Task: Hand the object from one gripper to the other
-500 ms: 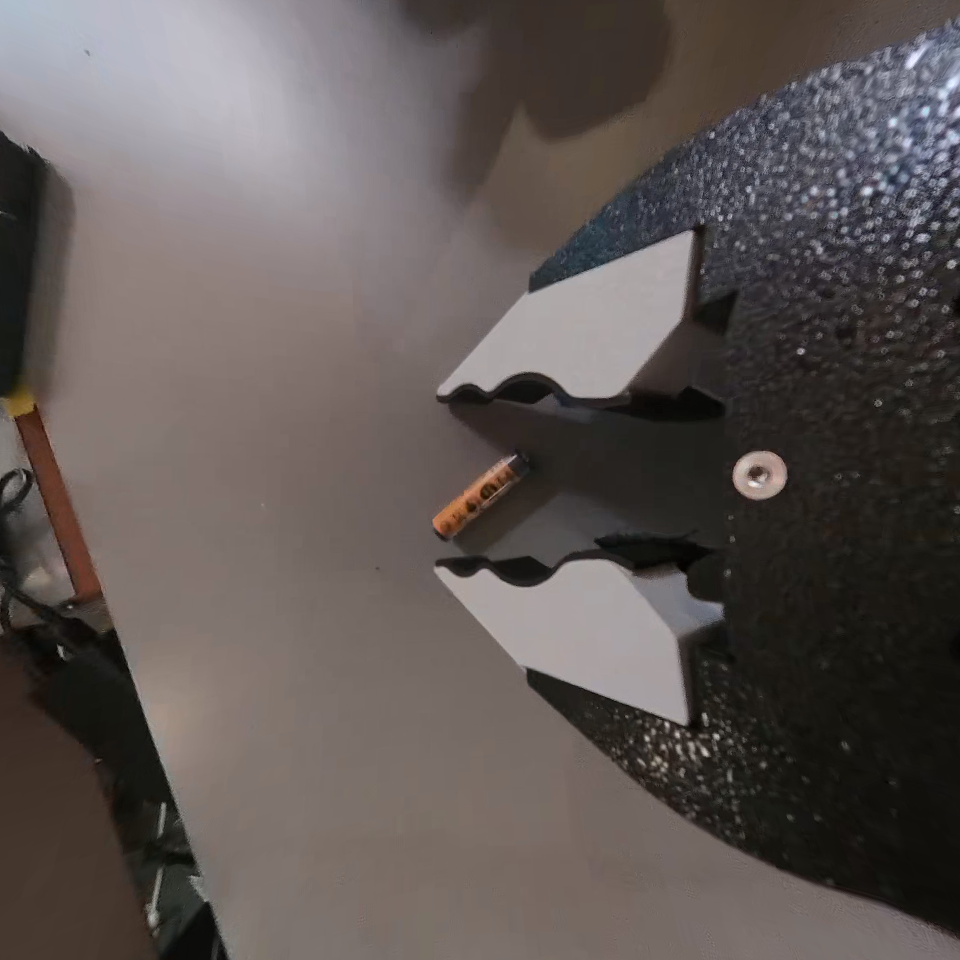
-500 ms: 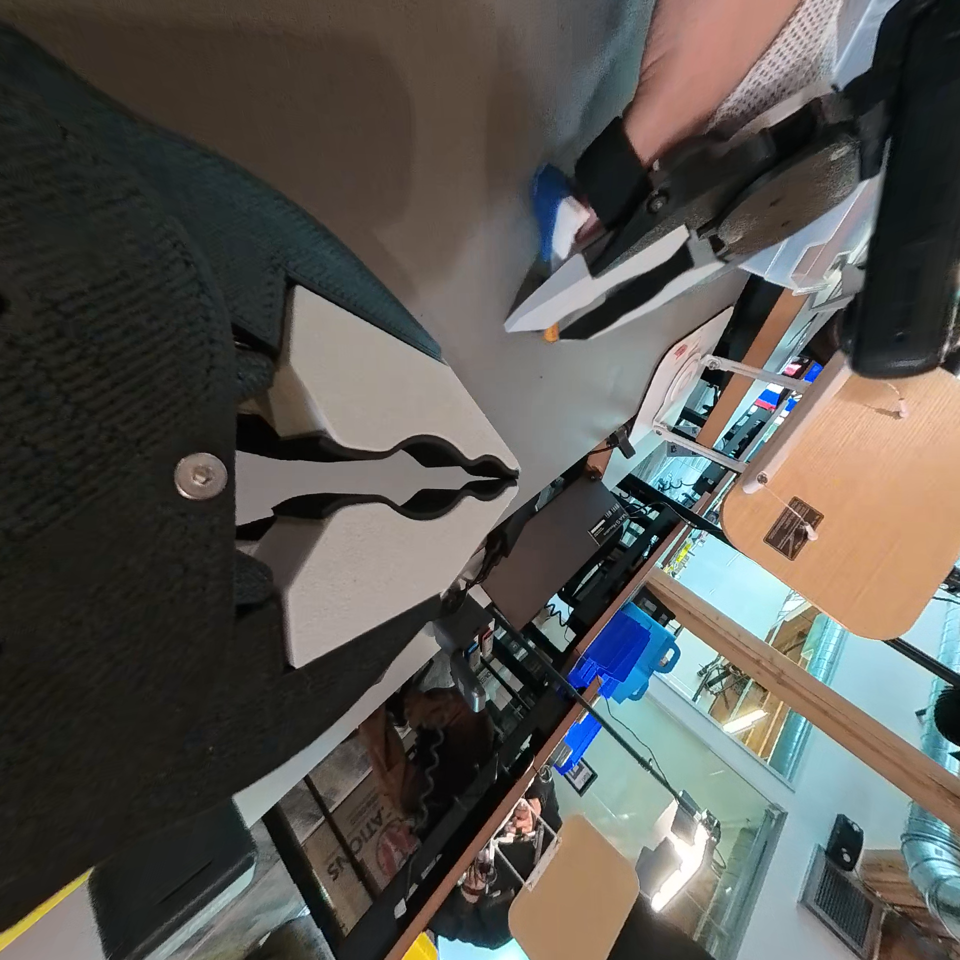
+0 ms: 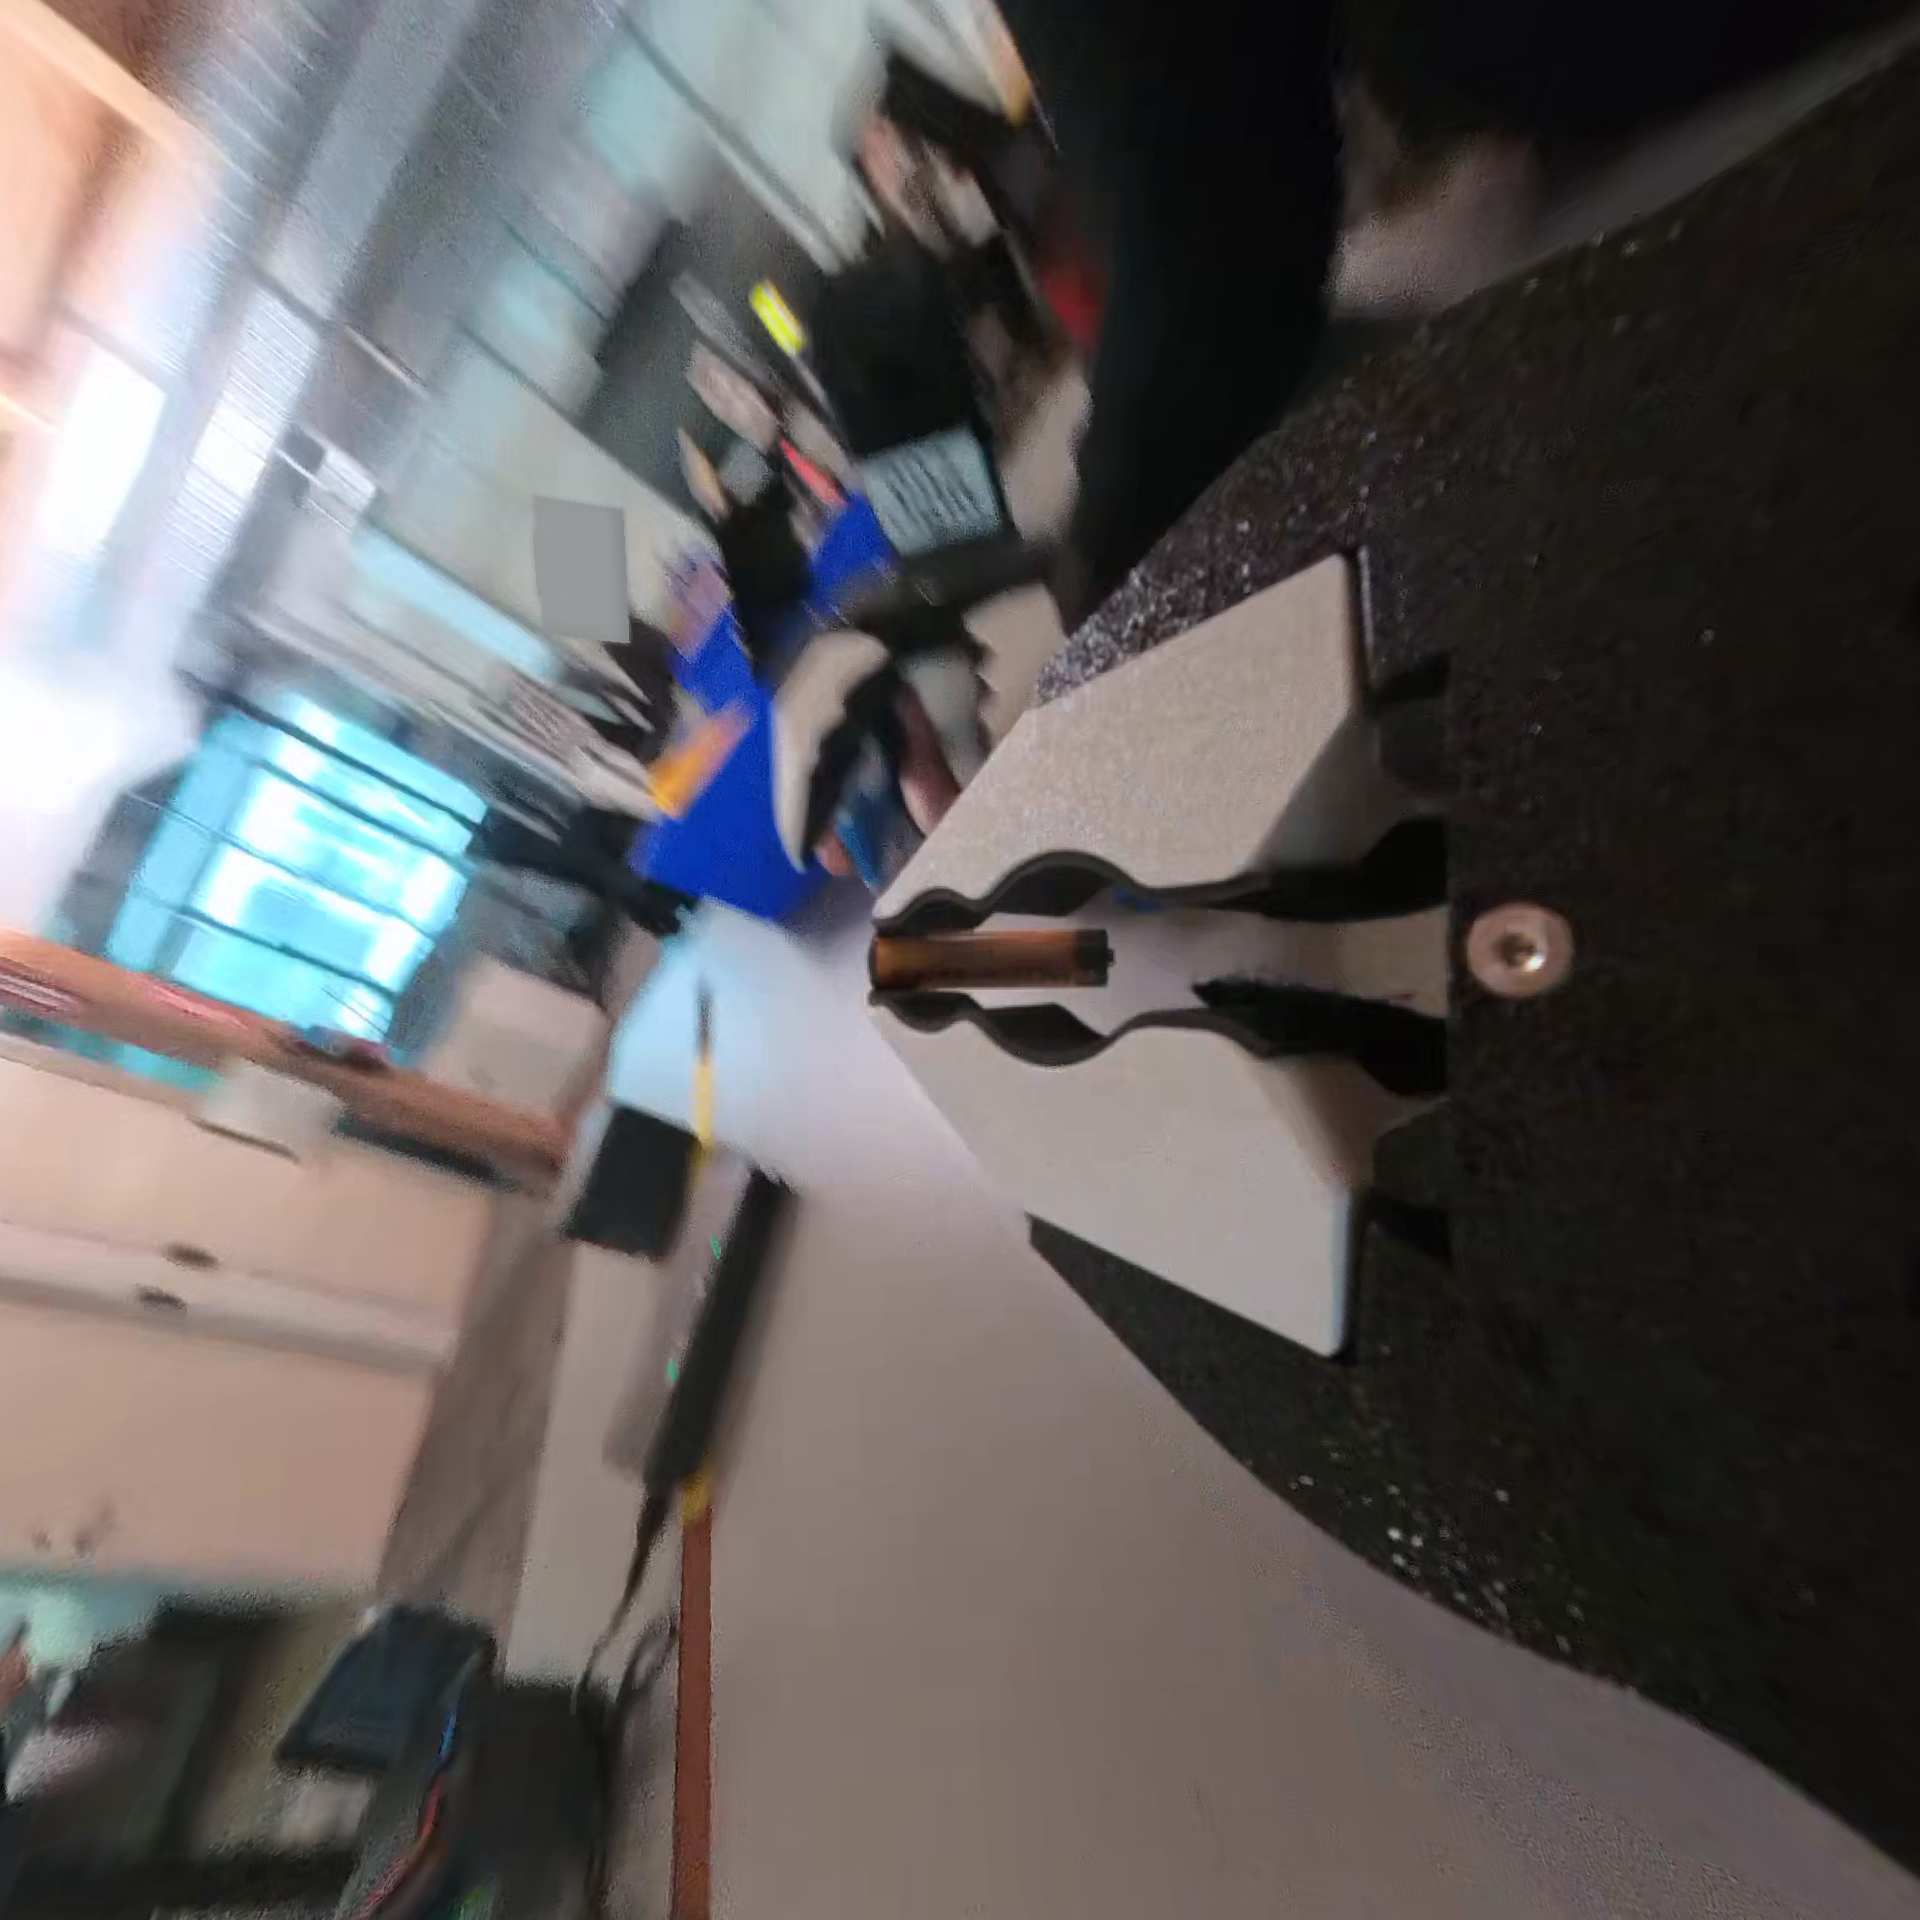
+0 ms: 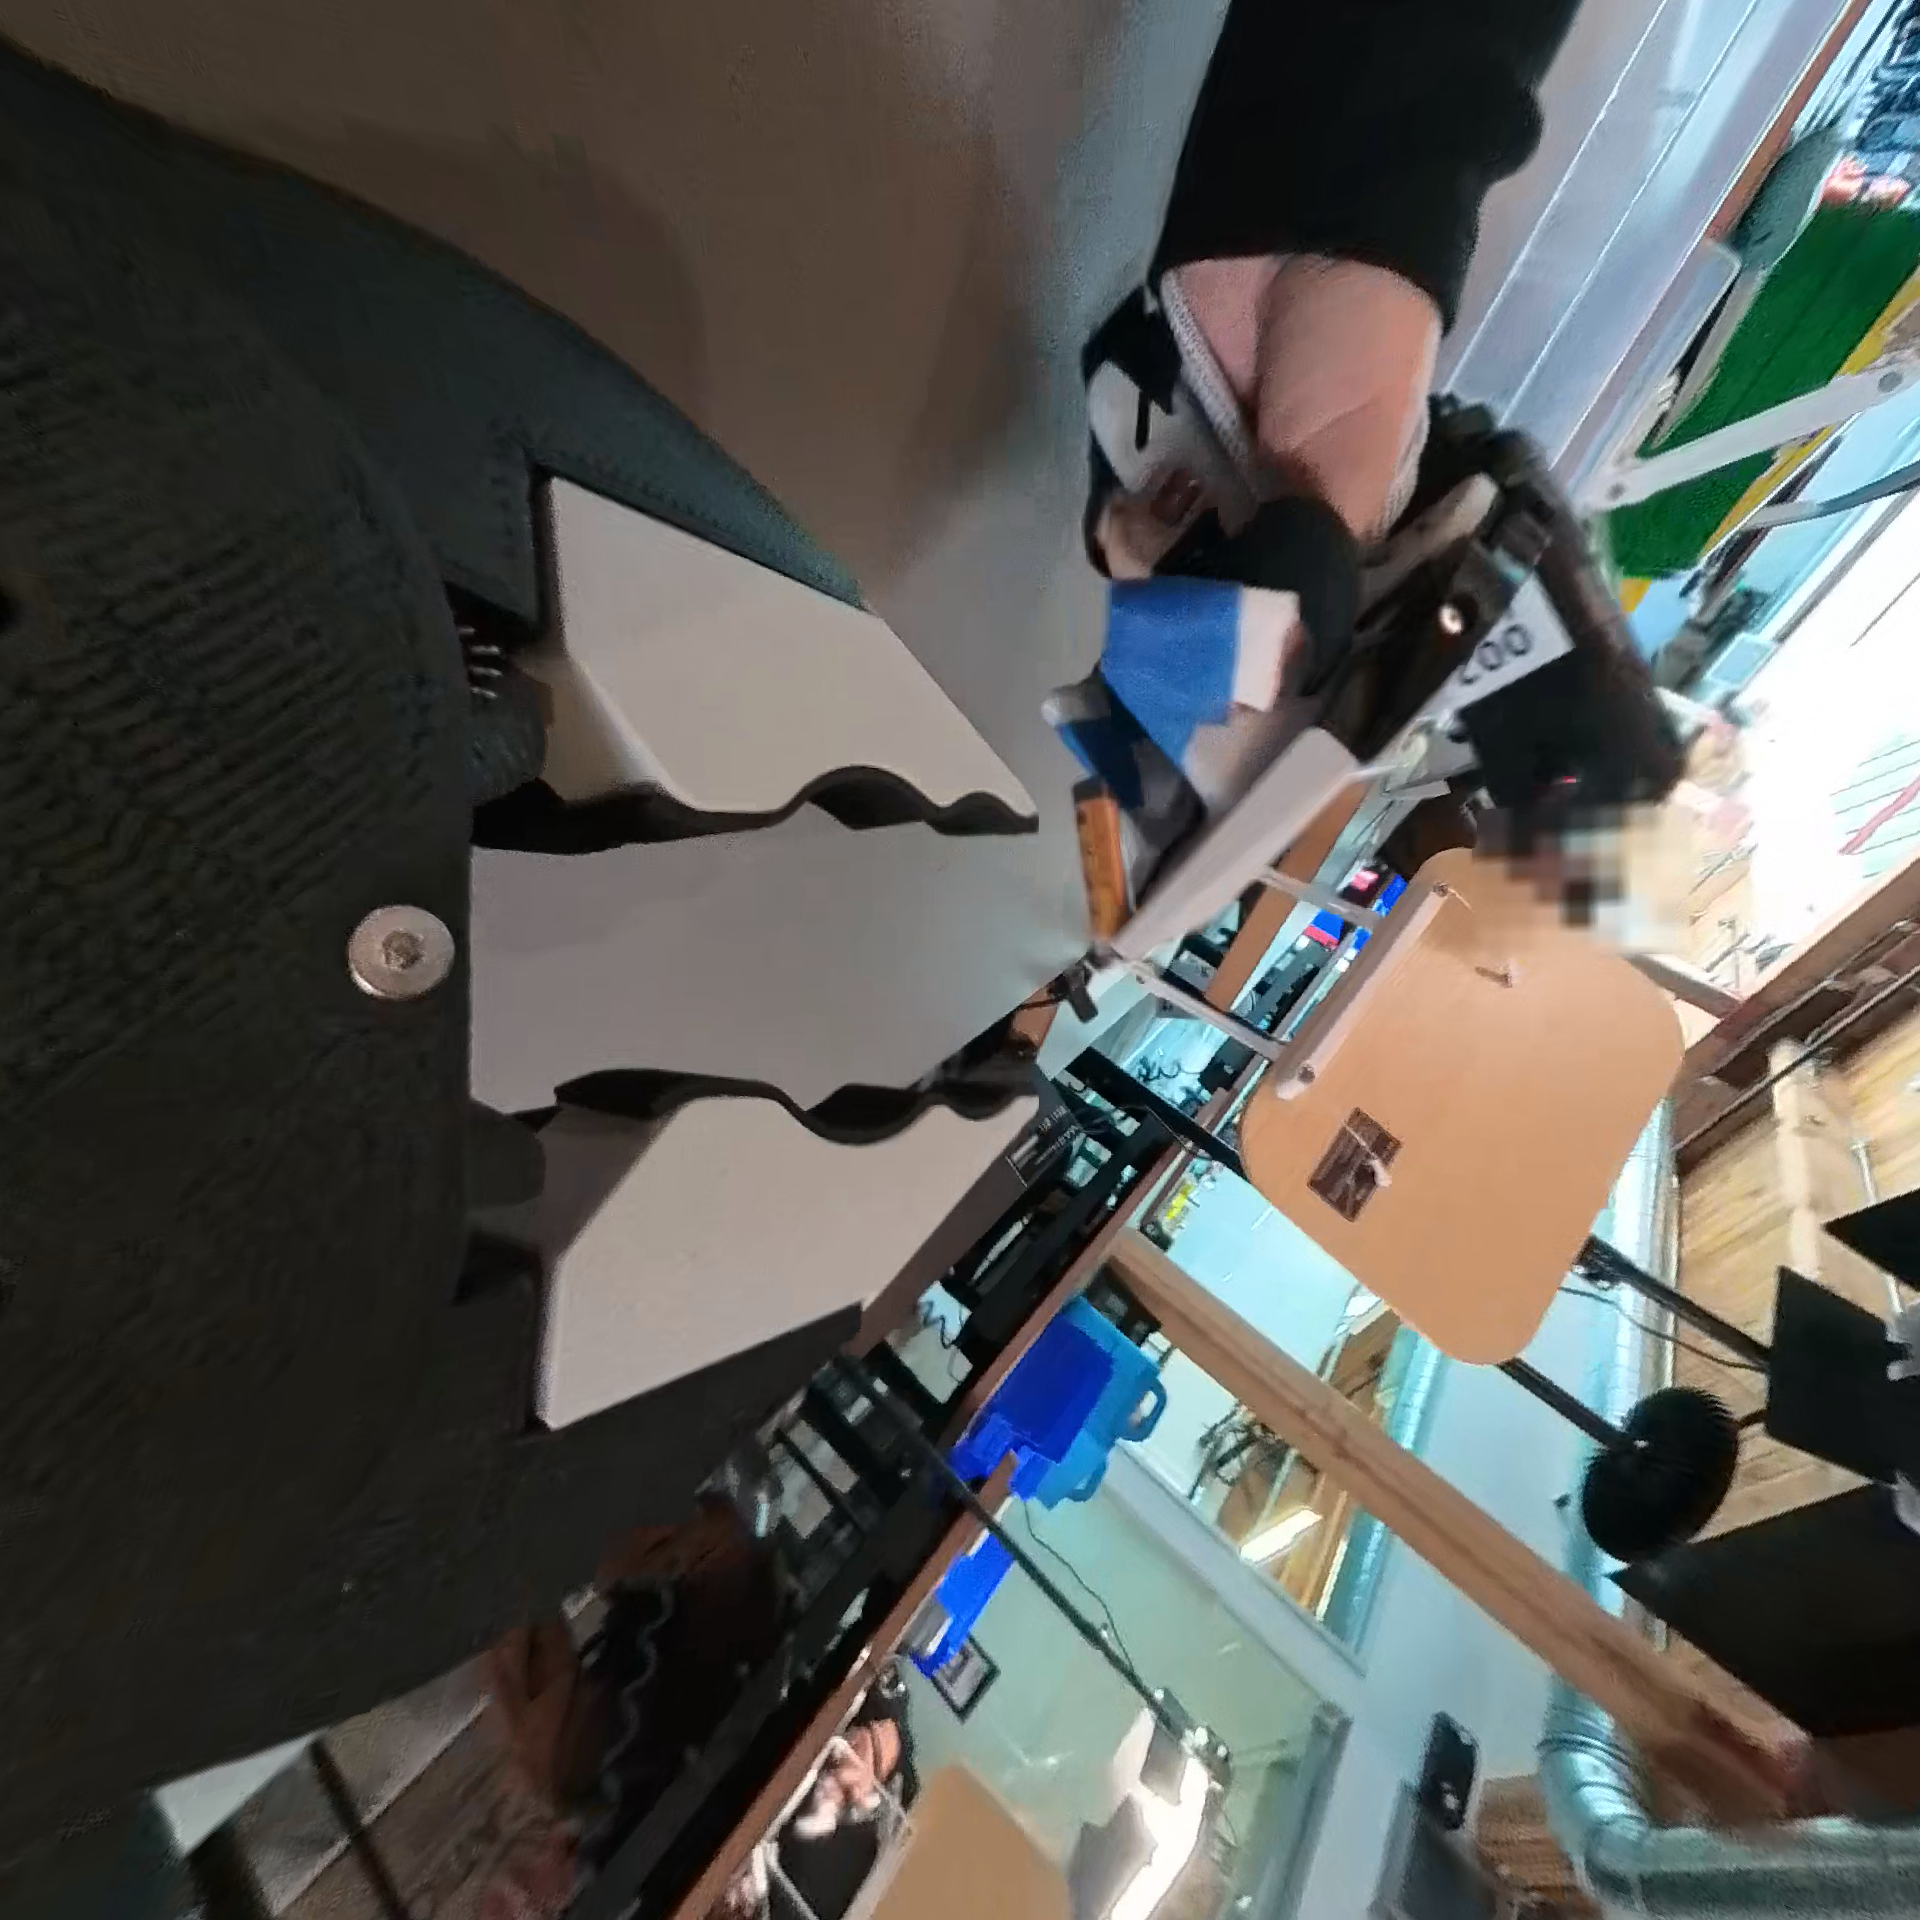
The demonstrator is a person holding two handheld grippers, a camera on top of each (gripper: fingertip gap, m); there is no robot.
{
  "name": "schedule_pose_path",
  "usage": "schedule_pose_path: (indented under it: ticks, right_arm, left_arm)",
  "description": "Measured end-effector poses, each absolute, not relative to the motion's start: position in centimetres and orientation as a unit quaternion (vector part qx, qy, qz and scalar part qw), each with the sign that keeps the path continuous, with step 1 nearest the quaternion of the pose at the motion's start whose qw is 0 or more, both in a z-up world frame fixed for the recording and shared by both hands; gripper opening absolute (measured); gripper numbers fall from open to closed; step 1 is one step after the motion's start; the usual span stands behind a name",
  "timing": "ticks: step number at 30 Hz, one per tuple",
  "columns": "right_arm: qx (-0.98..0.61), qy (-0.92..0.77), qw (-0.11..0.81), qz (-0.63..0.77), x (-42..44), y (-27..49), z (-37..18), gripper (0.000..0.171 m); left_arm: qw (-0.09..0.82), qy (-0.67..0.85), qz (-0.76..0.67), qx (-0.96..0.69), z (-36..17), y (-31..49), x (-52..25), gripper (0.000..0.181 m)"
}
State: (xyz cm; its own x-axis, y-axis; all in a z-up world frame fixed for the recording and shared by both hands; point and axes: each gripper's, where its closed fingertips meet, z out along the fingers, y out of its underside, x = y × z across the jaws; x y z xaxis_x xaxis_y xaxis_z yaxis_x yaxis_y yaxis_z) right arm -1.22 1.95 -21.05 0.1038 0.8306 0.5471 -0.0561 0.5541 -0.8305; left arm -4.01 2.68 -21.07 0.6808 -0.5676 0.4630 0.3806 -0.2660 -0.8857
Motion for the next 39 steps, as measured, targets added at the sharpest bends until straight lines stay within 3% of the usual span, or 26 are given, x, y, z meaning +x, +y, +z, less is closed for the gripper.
schedule_pose_path:
  ticks: [4, 18, 19, 21, 26, 29, 32, 35, 39]
  right_arm:
    - [-0.302, -0.587, 0.686, 0.305, -1.5, 1.0, -20.7, 0.056]
    - [-0.282, -0.592, 0.711, 0.254, -1.7, 0.6, -20.4, 0.046]
    - [-0.287, -0.589, 0.71, 0.258, -1.7, 0.8, -20.4, 0.046]
    - [-0.308, -0.581, 0.701, 0.276, -1.5, 1.5, -20.3, 0.046]
    - [-0.394, -0.555, 0.614, 0.399, -1.2, 3.0, -21.0, 0.046]
    - [-0.436, -0.539, 0.514, 0.506, -1.1, 2.8, -21.4, 0.045]
    - [-0.456, -0.506, 0.427, 0.595, -0.6, 2.8, -21.1, 0.045]
    - [-0.465, -0.484, 0.328, 0.664, -0.2, 2.2, -21.2, 0.045]
    - [-0.459, -0.492, 0.242, 0.699, -0.1, 0.5, -21.6, 0.045]
  left_arm:
    - [0.574, 0.01, -0.573, -0.585, -18.8, 2.0, -2.9, 0.008]
    - [0.541, 0.023, -0.633, -0.553, -18.8, 2.0, 0.5, 0.008]
    - [0.554, 0.024, -0.618, -0.558, -18.8, 2.1, 0.2, 0.015]
    - [0.589, 0.016, -0.566, -0.576, -19.0, 2.7, -1.1, 0.045]
    - [0.659, 0.104, -0.39, -0.635, -19.9, 2.8, -2.8, 0.081]
    - [0.671, 0.219, -0.26, -0.659, -20.8, 2.2, -1.7, 0.077]
    - [0.668, 0.336, -0.063, -0.661, -21.9, 1.9, -1.1, 0.054]
    - [0.671, 0.389, 0.123, -0.619, -21.2, 1.8, -1.0, 0.044]
    - [0.648, 0.45, 0.189, -0.584, -21.8, 1.5, 1.3, 0.038]
